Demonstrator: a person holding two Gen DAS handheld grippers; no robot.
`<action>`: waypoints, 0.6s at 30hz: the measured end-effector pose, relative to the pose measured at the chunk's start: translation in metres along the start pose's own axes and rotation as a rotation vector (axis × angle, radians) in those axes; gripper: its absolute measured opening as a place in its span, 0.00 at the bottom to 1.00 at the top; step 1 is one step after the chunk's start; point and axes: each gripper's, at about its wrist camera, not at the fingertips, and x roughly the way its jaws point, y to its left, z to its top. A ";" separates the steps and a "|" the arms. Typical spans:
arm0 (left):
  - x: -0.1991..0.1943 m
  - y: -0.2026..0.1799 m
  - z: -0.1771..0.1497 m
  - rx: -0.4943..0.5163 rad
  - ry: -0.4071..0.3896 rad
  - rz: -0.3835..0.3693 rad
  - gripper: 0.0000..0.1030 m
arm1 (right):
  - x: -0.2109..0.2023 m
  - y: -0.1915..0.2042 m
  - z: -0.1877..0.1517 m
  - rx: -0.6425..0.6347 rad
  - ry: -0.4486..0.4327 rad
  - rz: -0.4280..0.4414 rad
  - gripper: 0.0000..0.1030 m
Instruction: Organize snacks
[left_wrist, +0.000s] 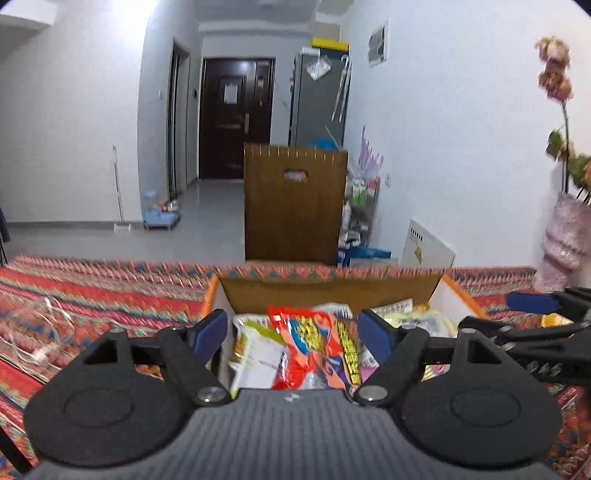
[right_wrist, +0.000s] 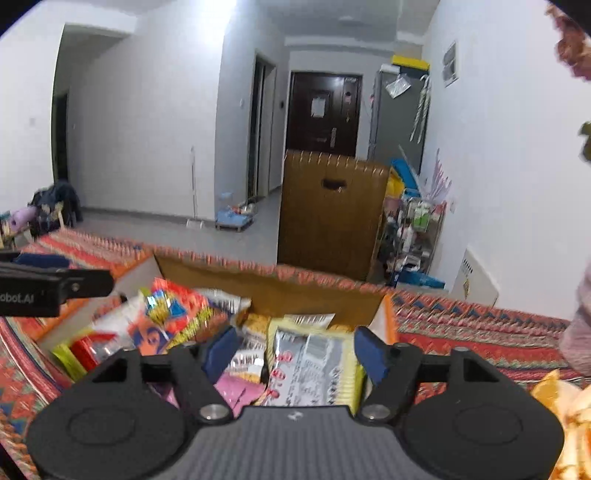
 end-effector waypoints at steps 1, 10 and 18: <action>-0.012 0.001 0.005 -0.002 -0.013 -0.003 0.79 | -0.012 -0.003 0.005 0.009 -0.014 -0.005 0.70; -0.107 -0.009 0.029 0.001 -0.113 -0.031 0.84 | -0.112 -0.003 0.030 0.004 -0.097 -0.042 0.80; -0.177 -0.018 -0.007 0.023 -0.138 -0.031 0.89 | -0.172 0.010 0.002 0.022 -0.126 -0.031 0.82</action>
